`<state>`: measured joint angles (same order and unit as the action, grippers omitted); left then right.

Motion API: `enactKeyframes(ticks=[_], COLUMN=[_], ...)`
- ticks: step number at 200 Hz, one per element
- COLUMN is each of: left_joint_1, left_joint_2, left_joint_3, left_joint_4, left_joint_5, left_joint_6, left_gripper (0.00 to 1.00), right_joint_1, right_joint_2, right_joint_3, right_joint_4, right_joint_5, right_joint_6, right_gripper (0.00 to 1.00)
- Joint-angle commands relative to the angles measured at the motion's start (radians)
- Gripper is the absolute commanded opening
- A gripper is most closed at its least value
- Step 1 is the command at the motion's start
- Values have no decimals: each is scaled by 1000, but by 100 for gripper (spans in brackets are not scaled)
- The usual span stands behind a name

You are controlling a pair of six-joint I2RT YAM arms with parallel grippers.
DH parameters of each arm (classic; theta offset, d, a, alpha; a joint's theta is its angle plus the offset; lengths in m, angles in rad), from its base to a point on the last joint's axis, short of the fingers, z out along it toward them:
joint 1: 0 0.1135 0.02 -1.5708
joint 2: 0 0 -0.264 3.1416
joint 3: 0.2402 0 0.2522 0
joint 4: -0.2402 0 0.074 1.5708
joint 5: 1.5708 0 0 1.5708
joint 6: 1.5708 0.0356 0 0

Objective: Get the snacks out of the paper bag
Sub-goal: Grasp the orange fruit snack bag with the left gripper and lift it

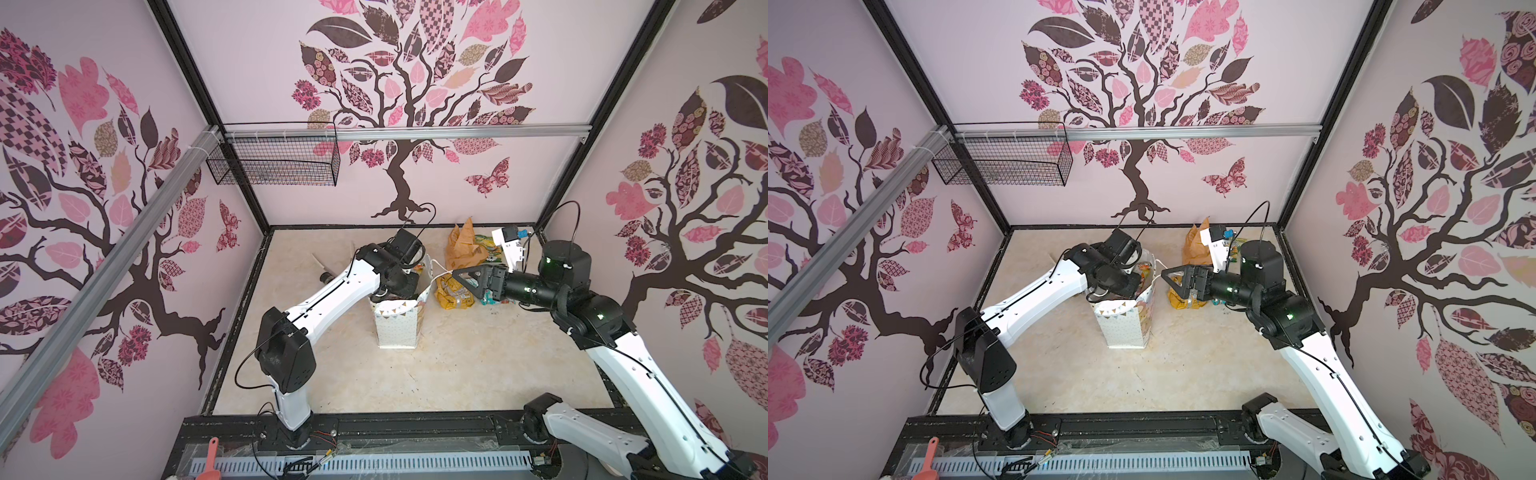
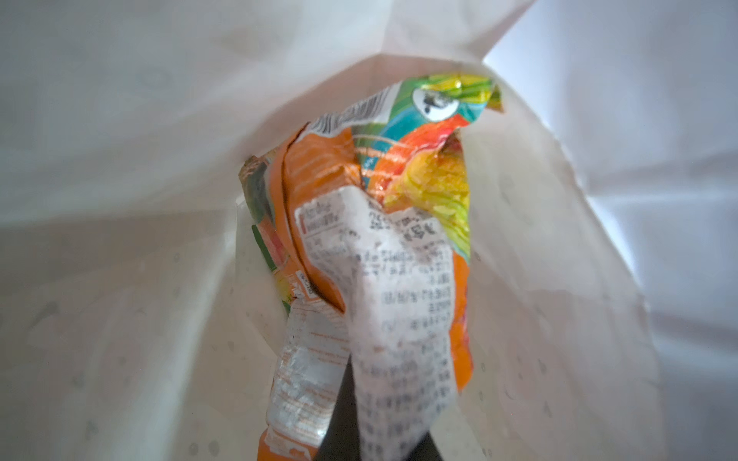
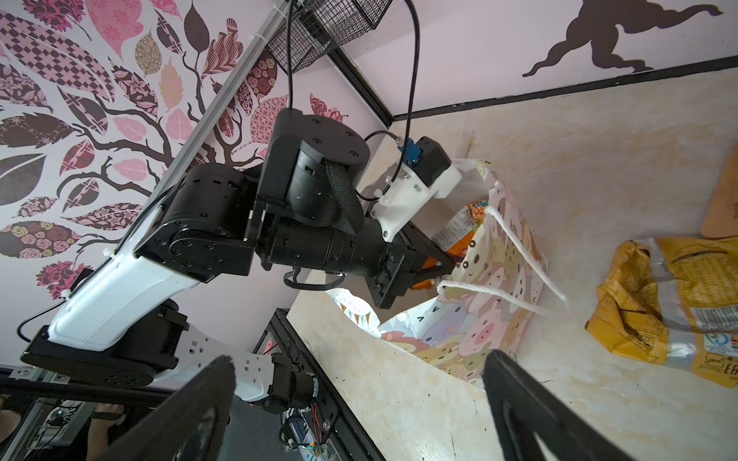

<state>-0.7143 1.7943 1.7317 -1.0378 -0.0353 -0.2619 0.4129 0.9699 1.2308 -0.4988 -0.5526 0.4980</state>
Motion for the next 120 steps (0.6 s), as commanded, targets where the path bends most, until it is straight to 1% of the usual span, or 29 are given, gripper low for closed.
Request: enactKeyframes(ticks=[1,63,120], left_joint_1=[-8,-10,-22], left_joint_2=[-48,-63,-79], left_joint_3=[70,104,172], left_joint_4=[-4,-16,-46], left_joint_5=[-27,-52,-75], left_joint_6=[13,25,54], left_gripper=[0,0,0], right_joint_1=[2,3,3], right_joint_2=[3,0,1], right_joint_3=[-4,5,11], right_joint_4=[-9,-26,-22], right_joint_5=[5,10,8], right_joint_6=[7,0,5], right_gripper=[100,100,100])
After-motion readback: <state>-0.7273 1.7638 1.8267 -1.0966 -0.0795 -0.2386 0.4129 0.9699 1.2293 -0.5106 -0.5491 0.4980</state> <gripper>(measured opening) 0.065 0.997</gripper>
